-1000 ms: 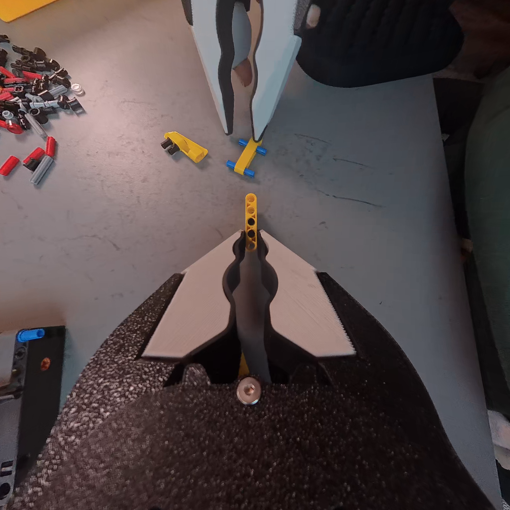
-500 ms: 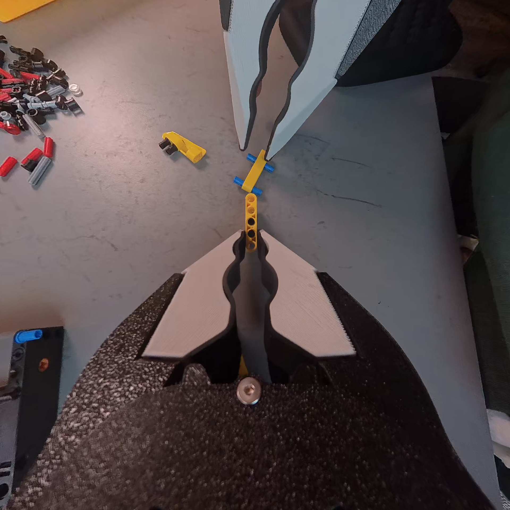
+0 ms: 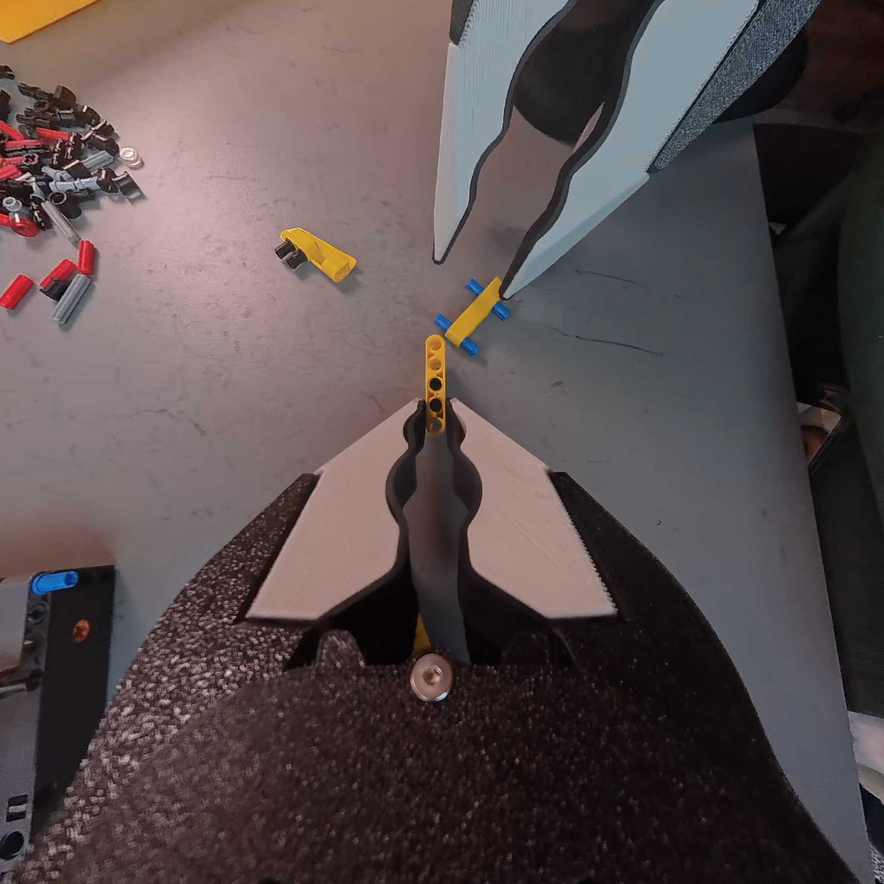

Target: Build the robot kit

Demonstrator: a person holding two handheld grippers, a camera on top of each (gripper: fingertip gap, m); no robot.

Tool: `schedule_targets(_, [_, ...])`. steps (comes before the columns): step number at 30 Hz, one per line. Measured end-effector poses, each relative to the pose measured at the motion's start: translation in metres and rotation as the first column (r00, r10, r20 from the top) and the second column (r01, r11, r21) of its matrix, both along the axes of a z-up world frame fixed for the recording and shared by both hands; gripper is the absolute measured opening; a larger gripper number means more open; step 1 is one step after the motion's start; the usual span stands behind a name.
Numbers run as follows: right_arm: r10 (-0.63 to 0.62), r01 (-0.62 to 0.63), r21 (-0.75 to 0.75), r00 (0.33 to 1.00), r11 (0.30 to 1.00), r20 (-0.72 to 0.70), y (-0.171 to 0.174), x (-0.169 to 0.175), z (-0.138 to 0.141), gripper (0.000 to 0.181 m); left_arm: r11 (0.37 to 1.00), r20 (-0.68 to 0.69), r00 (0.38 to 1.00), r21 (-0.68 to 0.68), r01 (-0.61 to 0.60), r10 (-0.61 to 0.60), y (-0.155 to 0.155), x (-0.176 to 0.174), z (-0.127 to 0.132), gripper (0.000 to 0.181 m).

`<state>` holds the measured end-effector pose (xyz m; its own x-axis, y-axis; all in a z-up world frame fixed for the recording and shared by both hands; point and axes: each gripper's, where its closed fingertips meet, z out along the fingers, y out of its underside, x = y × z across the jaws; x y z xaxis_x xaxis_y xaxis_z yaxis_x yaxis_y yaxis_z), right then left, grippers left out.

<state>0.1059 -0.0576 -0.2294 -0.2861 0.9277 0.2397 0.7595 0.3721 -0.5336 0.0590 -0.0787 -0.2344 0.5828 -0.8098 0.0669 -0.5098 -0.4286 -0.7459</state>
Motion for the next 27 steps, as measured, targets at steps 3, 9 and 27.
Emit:
schedule_targets(3, [0.002,-0.002,-0.027,1.0,1.0,-0.016,-0.009,0.0,0.0,0.029,1.0,-0.001,1.0,-0.001,0.0,0.0,0.0,0.0,0.0,0.006])
schedule_targets(9, [0.054,-0.055,-0.052,0.998,0.997,-0.01,-0.035,0.002,0.0,0.033,1.0,-0.004,1.0,-0.001,-0.001,0.001,0.0,0.0,0.0,0.006])
schedule_targets(27, [-0.014,0.034,-0.252,0.997,0.967,0.079,-0.054,0.009,-0.012,0.024,1.0,-0.035,0.999,0.009,0.011,-0.011,-0.002,0.001,-0.001,0.006])
